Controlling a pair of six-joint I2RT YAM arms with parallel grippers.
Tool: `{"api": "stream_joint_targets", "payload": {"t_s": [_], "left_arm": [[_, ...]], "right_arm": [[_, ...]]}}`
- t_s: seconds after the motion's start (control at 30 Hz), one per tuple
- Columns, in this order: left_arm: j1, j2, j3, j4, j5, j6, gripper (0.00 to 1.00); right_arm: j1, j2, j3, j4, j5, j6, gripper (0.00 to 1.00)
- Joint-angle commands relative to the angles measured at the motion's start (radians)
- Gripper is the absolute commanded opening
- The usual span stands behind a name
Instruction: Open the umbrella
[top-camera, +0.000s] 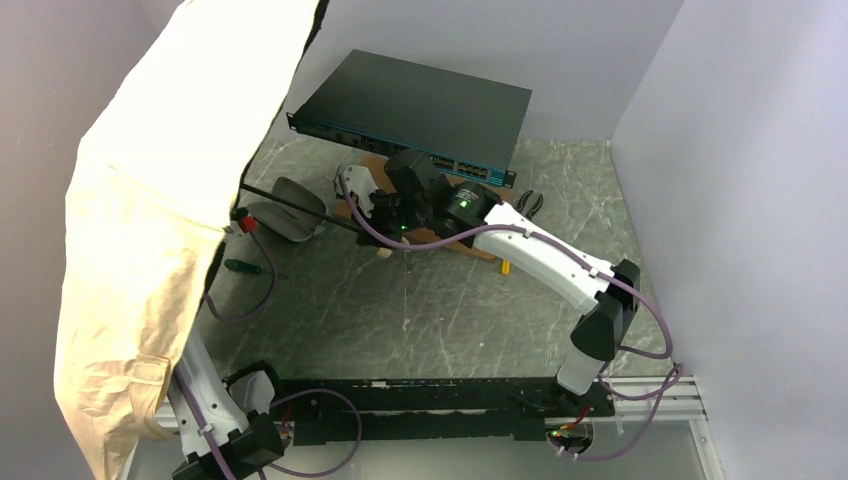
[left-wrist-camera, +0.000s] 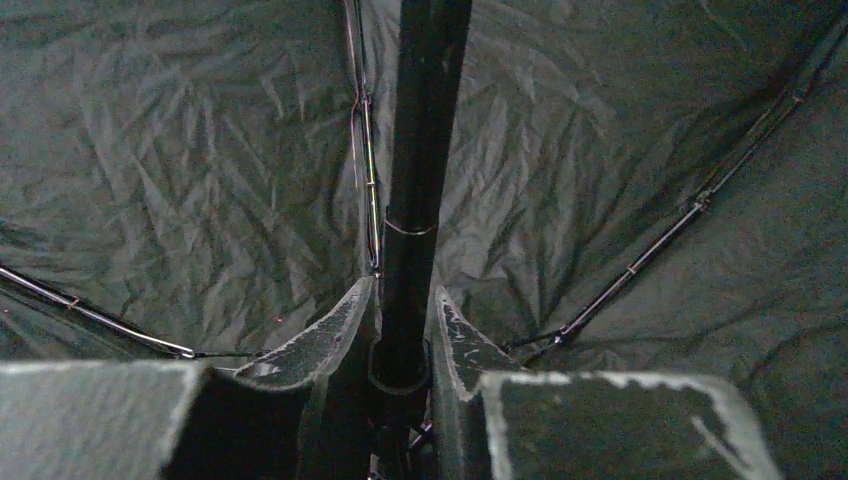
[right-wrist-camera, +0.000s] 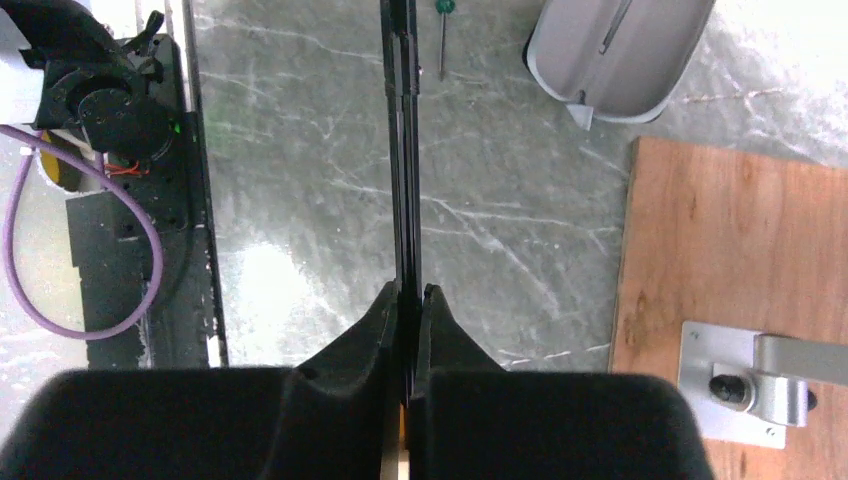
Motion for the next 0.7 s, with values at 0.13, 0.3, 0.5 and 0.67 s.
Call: {"api": "stream_joint_targets", "payload": {"t_s": [0.13, 0.3, 0.5, 0.67], "left_arm": [[0.002, -0.049, 0.055, -0.146, 0.146, 0.105, 0.62], [-0.003, -0.09, 0.003, -0.261, 0.166, 0.147, 0.72], [-0.011, -0.112, -0.056, -0.248, 0.088, 0.17, 0.75], [-0.021, -0.113, -0.083, -0.038, 0.042, 0.021, 0.7]], "right_arm": [[-0.003, -0.05, 0.048, 0.132, -0.045, 0.095, 0.0], [0.001, -0.054, 0.11, 0.166, -0.056, 0.157, 0.0], [0.003, -0.06, 0.13, 0.186, -0.074, 0.179, 0.0], [0.006, -0.083, 0.087, 0.163, -0.073, 0.155, 0.0]]}}
